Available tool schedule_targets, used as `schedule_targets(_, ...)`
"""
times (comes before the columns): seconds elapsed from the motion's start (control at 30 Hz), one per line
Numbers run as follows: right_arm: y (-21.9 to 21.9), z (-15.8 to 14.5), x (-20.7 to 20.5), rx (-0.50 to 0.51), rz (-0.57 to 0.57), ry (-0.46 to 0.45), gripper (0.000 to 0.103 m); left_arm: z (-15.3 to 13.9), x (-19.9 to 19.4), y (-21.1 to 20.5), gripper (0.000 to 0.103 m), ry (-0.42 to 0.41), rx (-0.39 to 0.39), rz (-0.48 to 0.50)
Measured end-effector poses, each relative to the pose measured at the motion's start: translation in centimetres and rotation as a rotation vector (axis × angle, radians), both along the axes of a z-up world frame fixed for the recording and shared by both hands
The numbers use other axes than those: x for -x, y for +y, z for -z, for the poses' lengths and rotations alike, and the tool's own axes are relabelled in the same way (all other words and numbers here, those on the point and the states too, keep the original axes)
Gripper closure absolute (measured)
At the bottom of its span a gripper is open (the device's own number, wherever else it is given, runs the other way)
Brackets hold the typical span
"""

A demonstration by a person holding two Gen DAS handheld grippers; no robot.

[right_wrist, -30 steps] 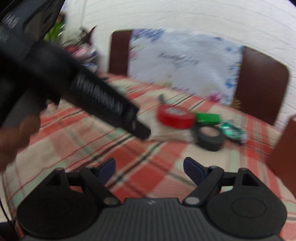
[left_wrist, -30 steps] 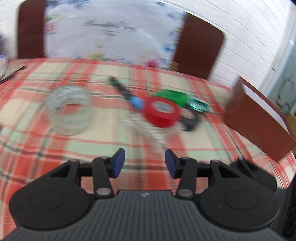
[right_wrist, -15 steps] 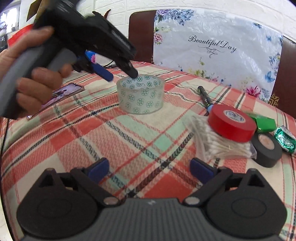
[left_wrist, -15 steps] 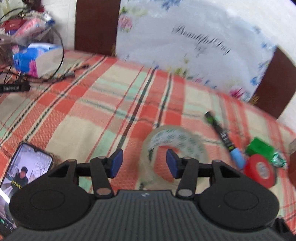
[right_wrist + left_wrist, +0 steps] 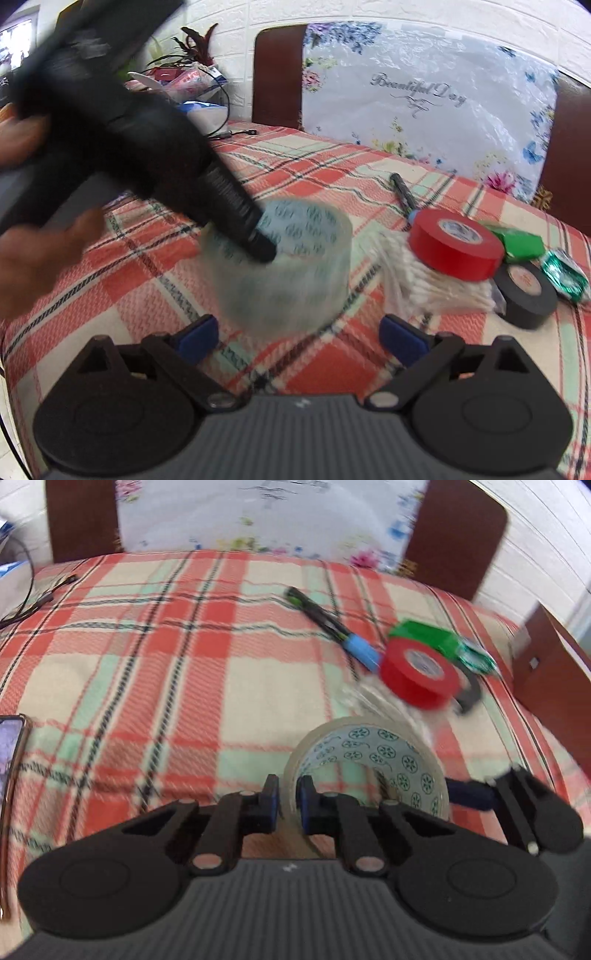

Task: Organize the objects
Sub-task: 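Grasp the clear packing tape roll by its rim with the left tool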

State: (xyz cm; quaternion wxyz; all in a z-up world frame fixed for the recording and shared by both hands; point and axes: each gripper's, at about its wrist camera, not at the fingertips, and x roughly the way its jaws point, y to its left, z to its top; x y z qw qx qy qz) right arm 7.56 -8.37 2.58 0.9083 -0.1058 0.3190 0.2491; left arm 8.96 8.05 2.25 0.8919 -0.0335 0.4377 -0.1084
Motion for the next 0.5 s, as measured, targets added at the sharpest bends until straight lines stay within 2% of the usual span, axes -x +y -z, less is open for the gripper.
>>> schedule_targets(0.07, -0.7, 0.0, 0.8, -0.011, -0.021, 0.018, 0.003, -0.1, 1.2, -0.7, 0.089, 0.019, 0.013, 0.034)
schedule_targets(0.2, -1.2, -0.2, 3.7, 0.046, -0.059, -0.04, 0.004, 0.2, 2.4, -2.9, 0.088, 0.076, 0.069, 0.117)
schedule_targets(0.33, -1.9, -0.4, 5.4, 0.084, -0.042, -0.063, 0.008, 0.2, 3.5, -6.2, 0.088, 0.043, -0.017, 0.165)
schedule_targets(0.5, -4.2, -0.7, 6.2, 0.036, 0.032, -0.047, 0.009, -0.7, 2.9, -8.7, 0.088, 0.054, -0.009, 0.202)
